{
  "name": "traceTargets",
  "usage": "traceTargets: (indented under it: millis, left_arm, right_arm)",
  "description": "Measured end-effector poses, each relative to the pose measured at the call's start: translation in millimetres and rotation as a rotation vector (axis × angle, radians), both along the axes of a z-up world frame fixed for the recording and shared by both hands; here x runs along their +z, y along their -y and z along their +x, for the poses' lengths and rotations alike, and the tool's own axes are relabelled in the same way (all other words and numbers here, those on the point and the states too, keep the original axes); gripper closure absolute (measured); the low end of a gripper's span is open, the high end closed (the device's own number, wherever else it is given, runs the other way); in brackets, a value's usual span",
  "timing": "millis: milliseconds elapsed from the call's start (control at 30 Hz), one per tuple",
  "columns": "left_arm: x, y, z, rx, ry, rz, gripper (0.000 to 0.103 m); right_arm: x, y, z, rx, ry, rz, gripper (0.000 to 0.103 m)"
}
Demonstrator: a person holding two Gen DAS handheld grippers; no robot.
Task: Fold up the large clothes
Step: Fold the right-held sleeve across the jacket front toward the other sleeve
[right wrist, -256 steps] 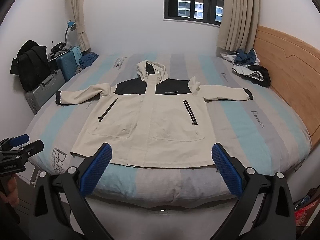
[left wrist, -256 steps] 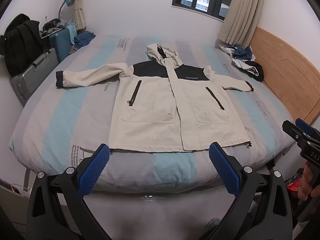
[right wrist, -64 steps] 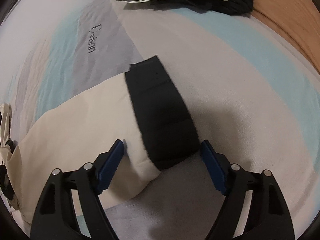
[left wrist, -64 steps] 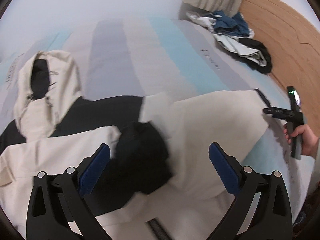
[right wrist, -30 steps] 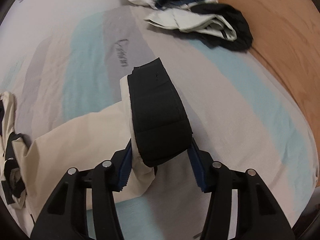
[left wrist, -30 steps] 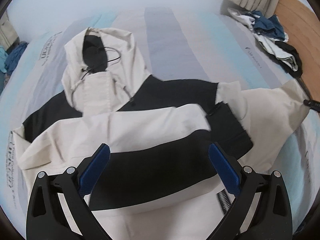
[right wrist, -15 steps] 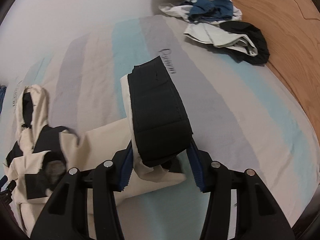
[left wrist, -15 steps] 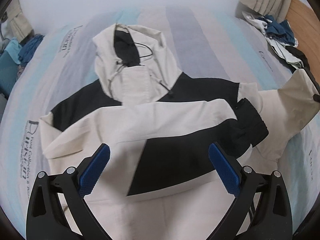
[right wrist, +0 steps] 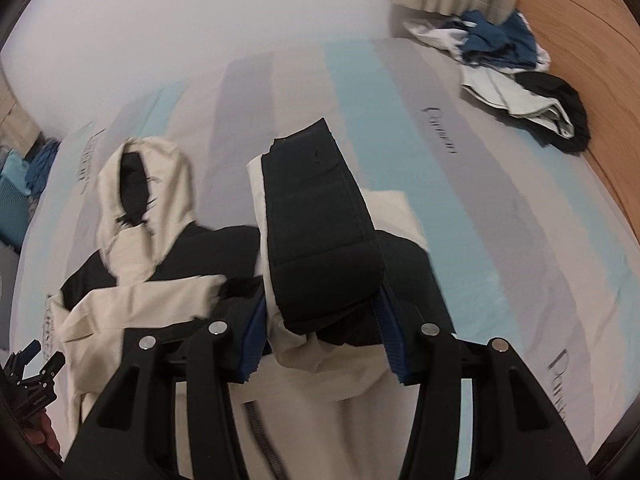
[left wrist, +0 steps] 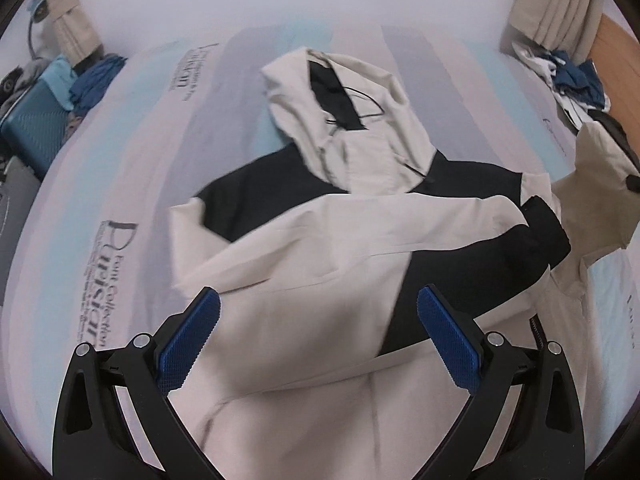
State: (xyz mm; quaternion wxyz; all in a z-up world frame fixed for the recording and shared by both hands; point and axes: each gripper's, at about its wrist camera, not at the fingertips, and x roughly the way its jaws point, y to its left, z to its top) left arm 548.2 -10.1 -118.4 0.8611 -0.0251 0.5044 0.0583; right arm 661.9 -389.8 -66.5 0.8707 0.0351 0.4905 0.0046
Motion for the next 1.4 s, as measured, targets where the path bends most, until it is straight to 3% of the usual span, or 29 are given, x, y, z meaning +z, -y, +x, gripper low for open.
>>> traceTargets:
  millis: [167,567,967,1167,1400]
  left_arm:
    - [-0.3,-27.8,-14.9,-0.016,0.021,-0.008,0.006]
    - [-44.0,-100.2,-22.8,-0.021,-0.014,-0.028,0.006]
    - [-20.9,-185.2,-56.4,0.062,0.073,-0.059,0.006]
    - [-33.1,-208.7,-62.0,0.067,0.082,-0.06,0.006]
    - [-42.8,-219.8,-77.2,0.086,0.066,-0.034,0.006]
  right_arm:
    - [5.5,-58.1,-12.9,0.034,-0.011,0.002,0.056]
    - [-13.6,-207.2,-47.3,0.125,-0.042,-0.007,0.057]
    - [-66.3,-355.8,-62.1,0.298,-0.075,0.008,0.058]
    - [-107.6,-398.6,-68.1,0.359,-0.101,-0.026,0.058]
    - [-136.1,-409.3,-72.5,0.417,-0.114,-0.056,0.057]
